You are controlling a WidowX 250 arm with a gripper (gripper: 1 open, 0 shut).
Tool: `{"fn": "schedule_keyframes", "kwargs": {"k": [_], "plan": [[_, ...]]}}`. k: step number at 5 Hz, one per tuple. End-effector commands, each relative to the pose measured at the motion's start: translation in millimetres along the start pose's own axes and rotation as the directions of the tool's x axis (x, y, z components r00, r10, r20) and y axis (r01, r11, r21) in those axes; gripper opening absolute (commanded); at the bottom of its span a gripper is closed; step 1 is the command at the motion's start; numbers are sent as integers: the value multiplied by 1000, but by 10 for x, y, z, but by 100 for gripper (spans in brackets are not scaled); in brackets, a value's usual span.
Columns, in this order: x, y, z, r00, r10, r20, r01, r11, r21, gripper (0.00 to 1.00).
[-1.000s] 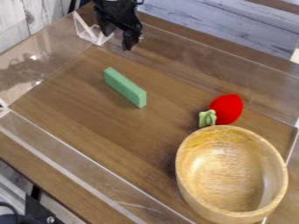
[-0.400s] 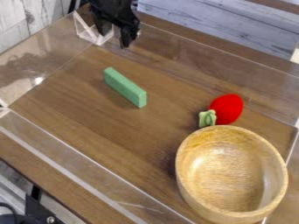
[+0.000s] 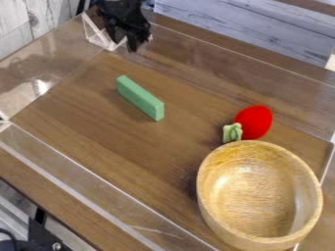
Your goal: Move the red object to the right side of the table
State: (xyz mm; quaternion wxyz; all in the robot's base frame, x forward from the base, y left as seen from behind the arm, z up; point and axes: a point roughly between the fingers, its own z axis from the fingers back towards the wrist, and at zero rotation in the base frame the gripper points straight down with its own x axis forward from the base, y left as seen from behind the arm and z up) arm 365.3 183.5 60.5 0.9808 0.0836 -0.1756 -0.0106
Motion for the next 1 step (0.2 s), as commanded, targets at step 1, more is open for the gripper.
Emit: {"fn": "schedule_keyframes", "kwargs": {"k": [1], "plan": [[122, 168, 352, 998, 10, 67, -11, 1000, 16, 100]]}}
